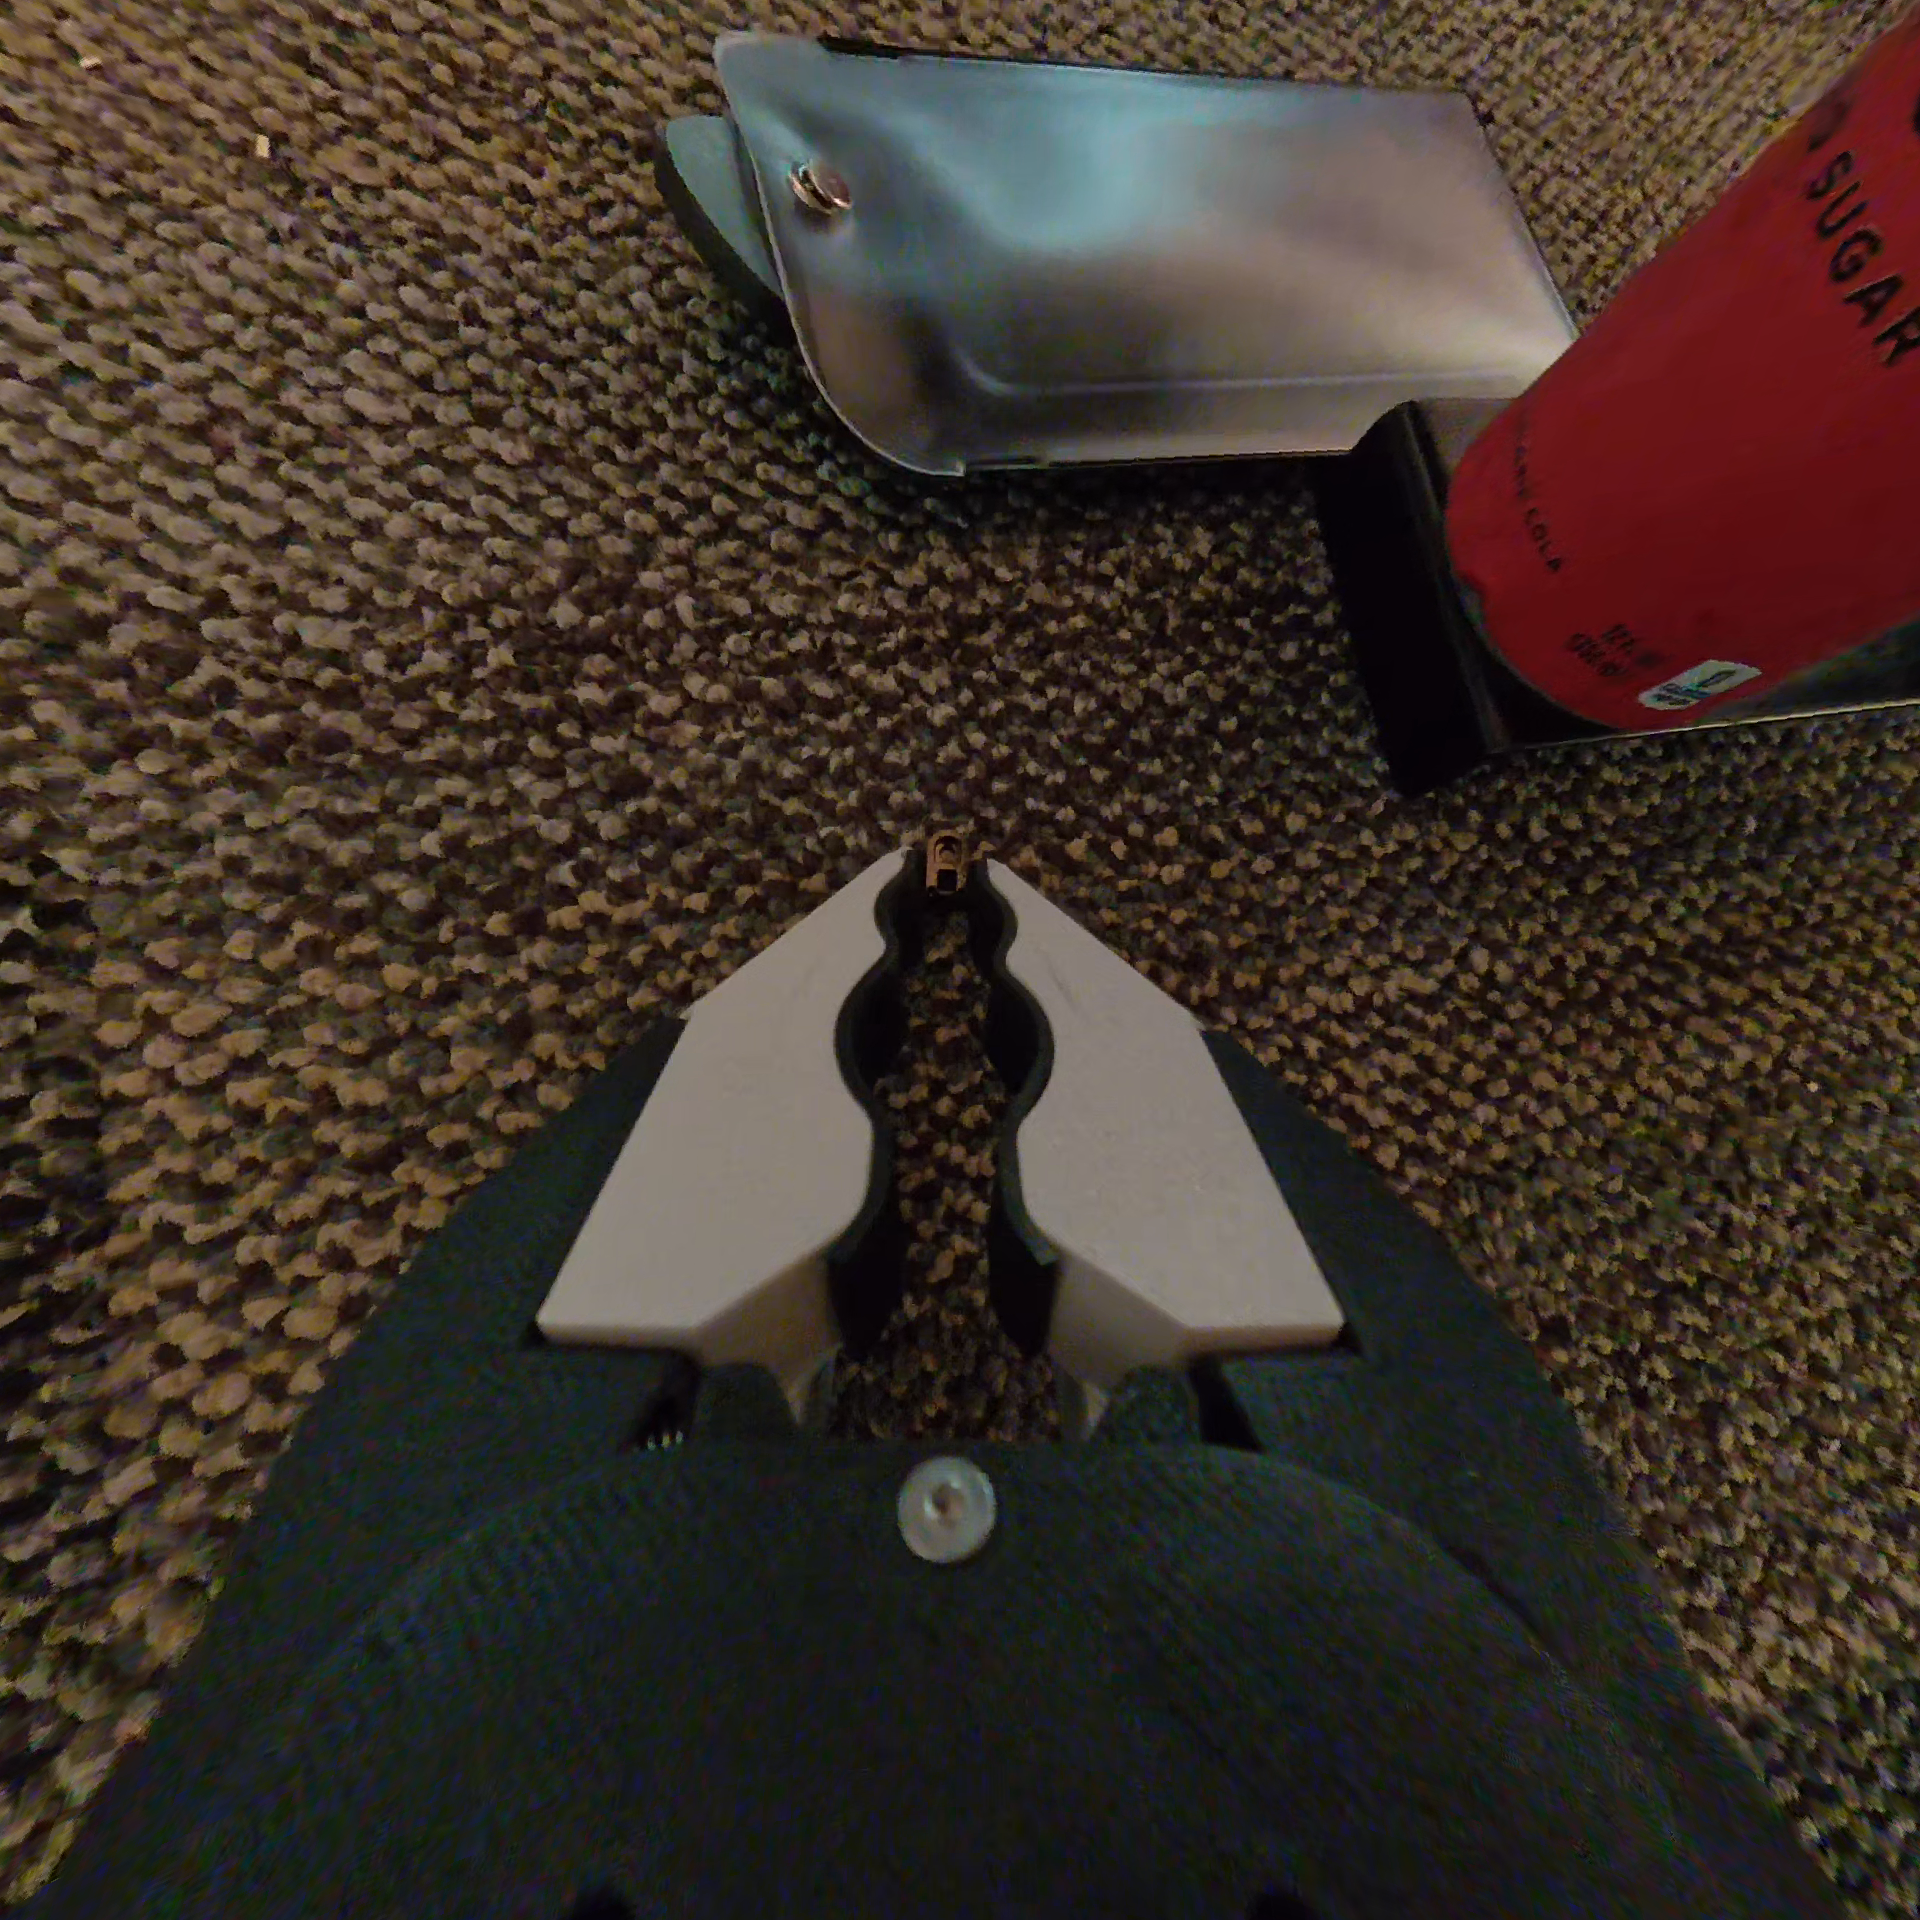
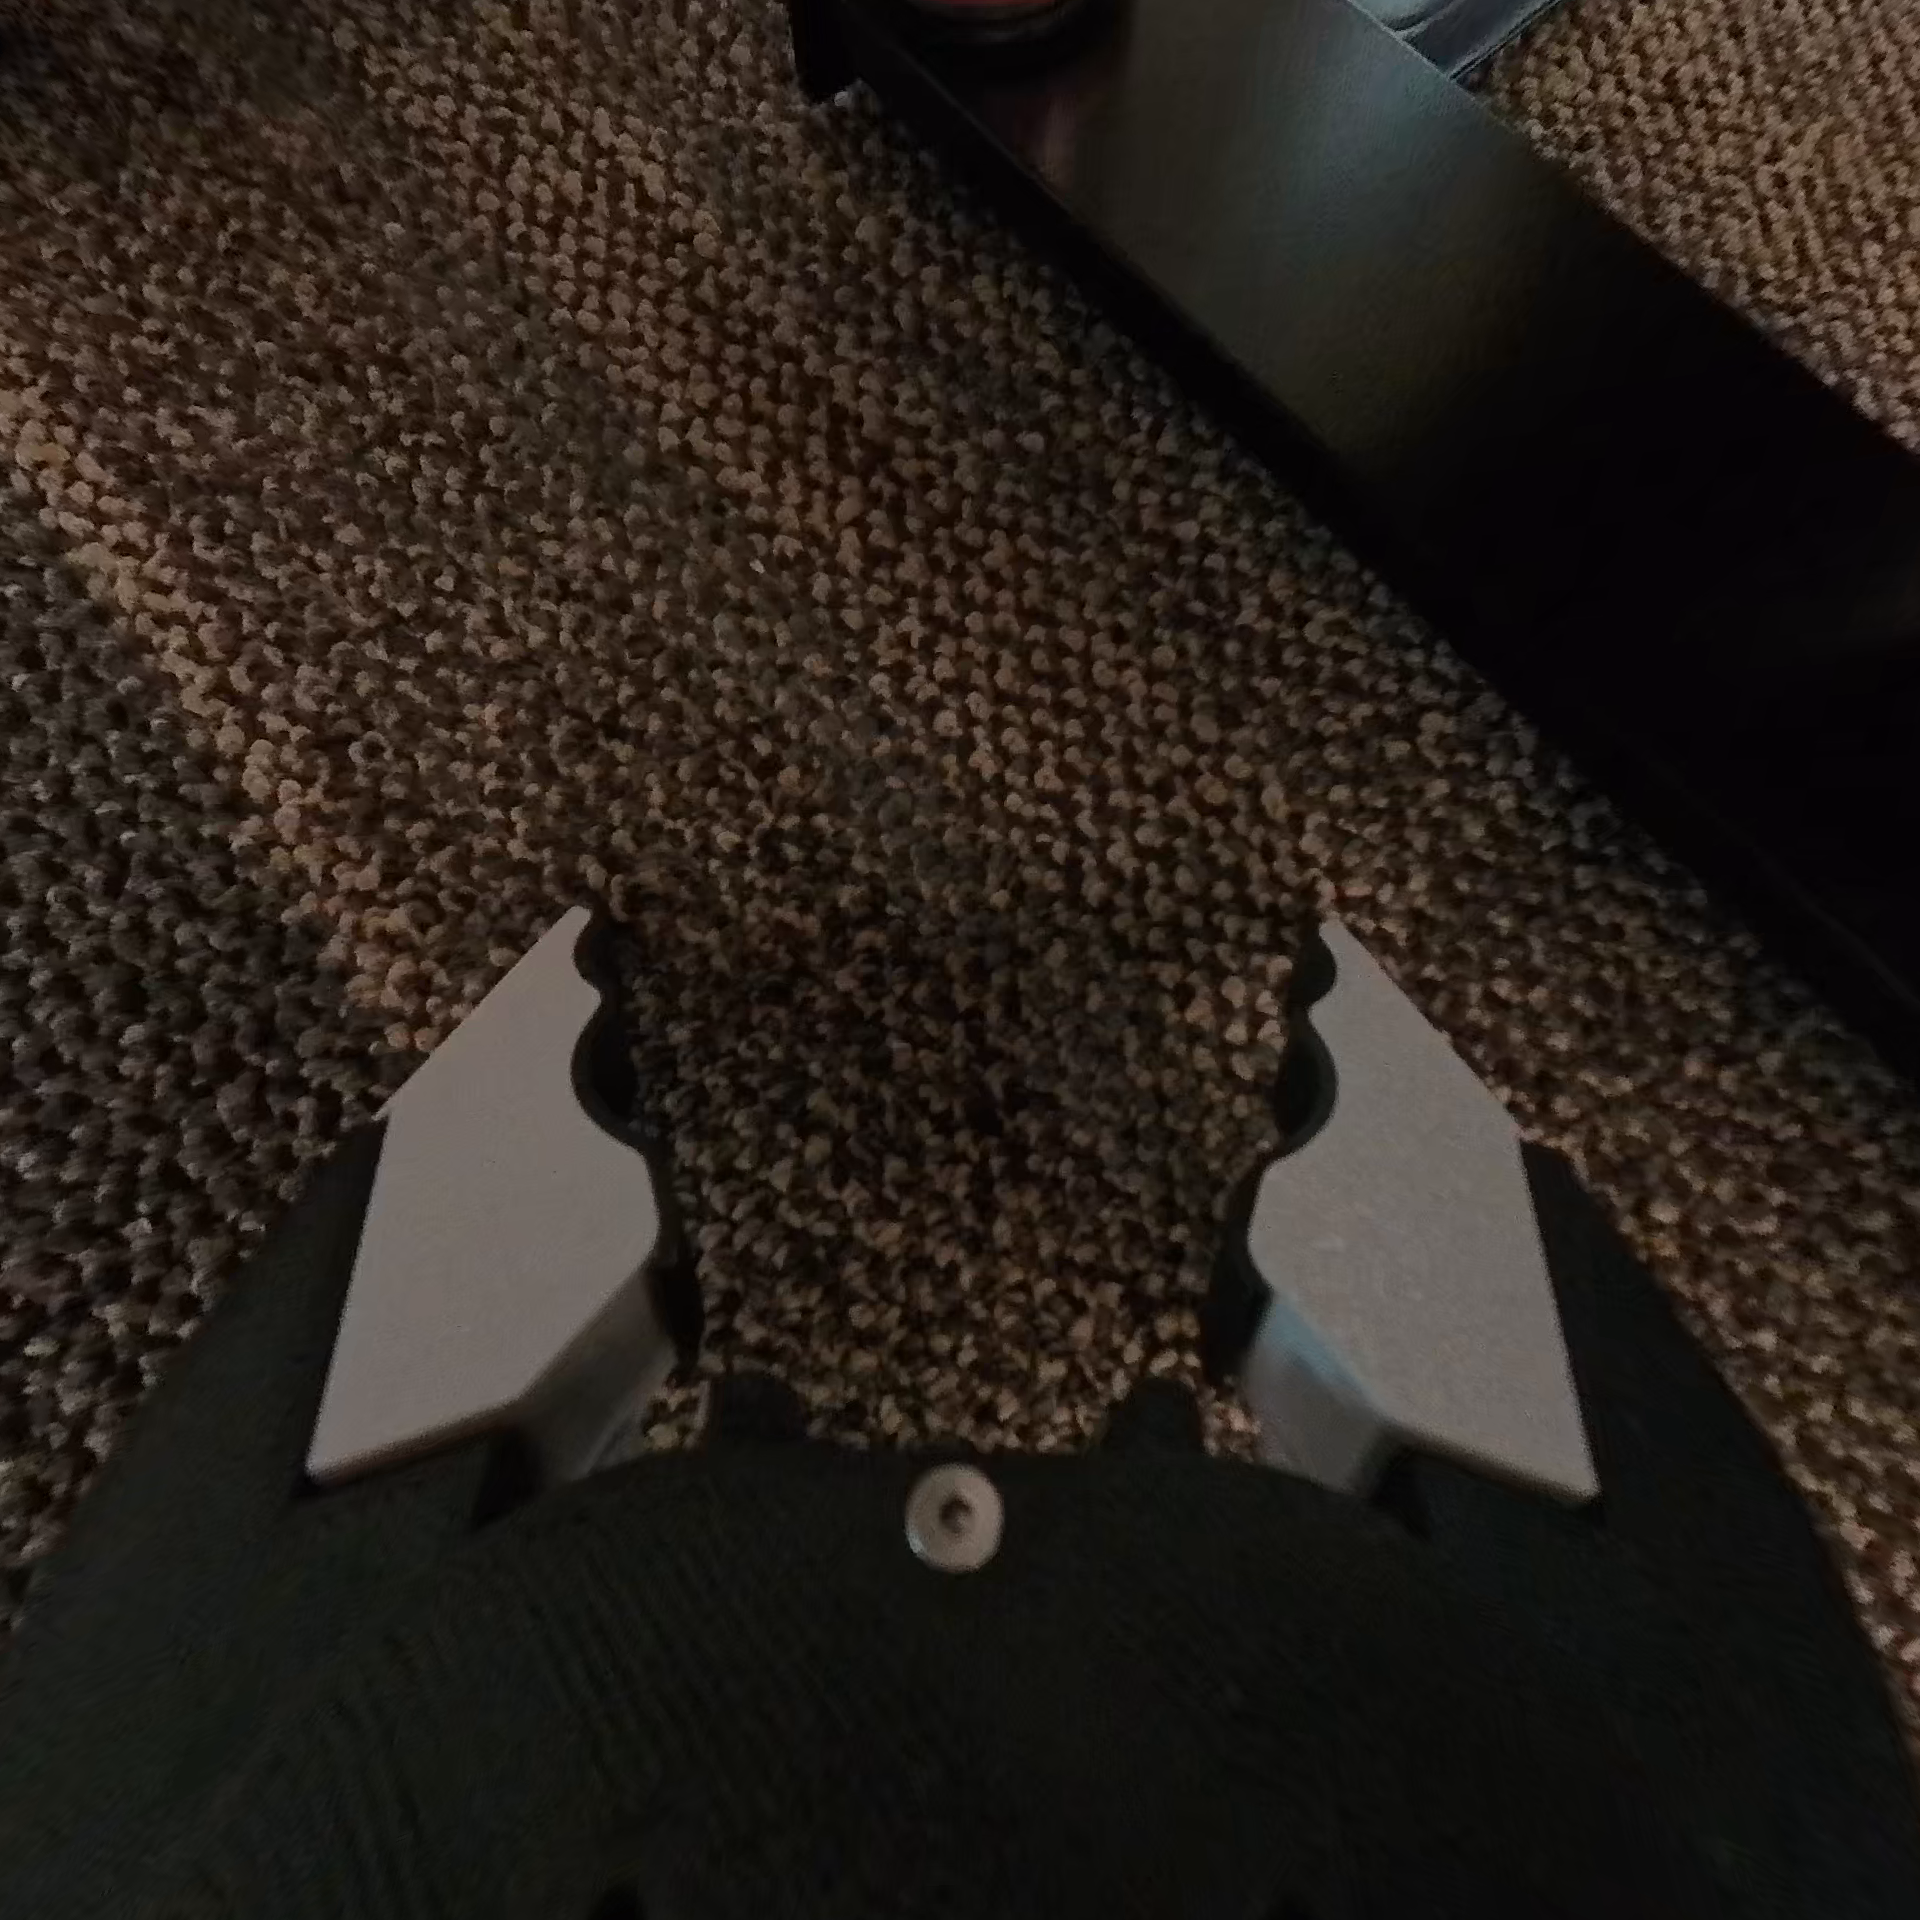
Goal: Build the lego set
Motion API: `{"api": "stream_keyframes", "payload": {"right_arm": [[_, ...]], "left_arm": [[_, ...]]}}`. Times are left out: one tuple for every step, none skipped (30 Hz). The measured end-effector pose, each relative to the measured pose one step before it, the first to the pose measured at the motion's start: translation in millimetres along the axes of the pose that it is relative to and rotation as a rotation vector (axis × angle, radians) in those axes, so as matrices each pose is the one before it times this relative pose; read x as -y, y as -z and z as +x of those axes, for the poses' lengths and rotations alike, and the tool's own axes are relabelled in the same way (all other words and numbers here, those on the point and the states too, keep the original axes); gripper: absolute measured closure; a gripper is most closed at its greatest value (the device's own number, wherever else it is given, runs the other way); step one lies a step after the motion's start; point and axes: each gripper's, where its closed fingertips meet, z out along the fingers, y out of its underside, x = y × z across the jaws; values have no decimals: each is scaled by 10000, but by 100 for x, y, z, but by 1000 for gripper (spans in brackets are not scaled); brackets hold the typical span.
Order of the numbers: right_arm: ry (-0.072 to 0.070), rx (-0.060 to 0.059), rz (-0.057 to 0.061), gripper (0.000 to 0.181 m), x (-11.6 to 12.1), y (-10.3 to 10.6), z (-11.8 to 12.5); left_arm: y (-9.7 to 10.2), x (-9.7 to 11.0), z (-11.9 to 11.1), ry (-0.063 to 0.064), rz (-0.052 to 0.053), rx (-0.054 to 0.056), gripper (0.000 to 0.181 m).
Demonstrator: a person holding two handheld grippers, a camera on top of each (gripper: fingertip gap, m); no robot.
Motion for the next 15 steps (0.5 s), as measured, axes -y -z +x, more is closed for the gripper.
{"api": "stream_keyframes", "payload": {"right_arm": [[0, 0, 0, 54, 0, 0, 0], [0, 0, 0, 54, 0, 0, 0], [0, 0, 0, 54, 1, -1, 10], [0, 0, 0, 54, 7, -7, -1], [0, 0, 0, 54, 0, 0, 0], [0, 0, 0, 54, 0, 0, 0], [1, 0, 0, 54, 0, 0, 0], [6, 6, -1, 54, -2, 2, -15], [15, 15, -6, 54, 11, -16, -22], [5, 14, -7, 54, 5, -10, -8], [-5, 0, 2, 53, -4, -9, 6], [5, 6, 3, 54, 3, -1, -15], [4, 9, -5, 54, -7, -11, -11], [-12, -29, -6, 54, 13, -17, 29], [-22, -34, -1, 54, 21, -22, 49]], "left_arm": [[-6, -5, 6, 31, 0, -30, 173], [0, 0, 1, 0, 0, 0, 173], [-1, -2, 1, -28, -1, 25, 173], [-3, 4, -5, -23, 1, 25, 173], [5, 14, 0, -25, -11, 28, 173], [3, 20, 3, 14, -38, 61, 174], [23, 30, -9, 143, -78, 141, 174], [65, 51, -14, 166, -99, 222, 174], [211, 197, 101, 28, -10, 215, 174], [376, 244, 104, -131, -5, 299, 174], [546, 255, 391, -221, -21, 168, 174], [714, 307, 558, -206, 37, 70, 174], [850, 330, 482, -164, 91, 110, 174], [930, 298, 375, -112, 111, 131, 174], [948, 173, 392, -67, 80, 74, 174]]}}
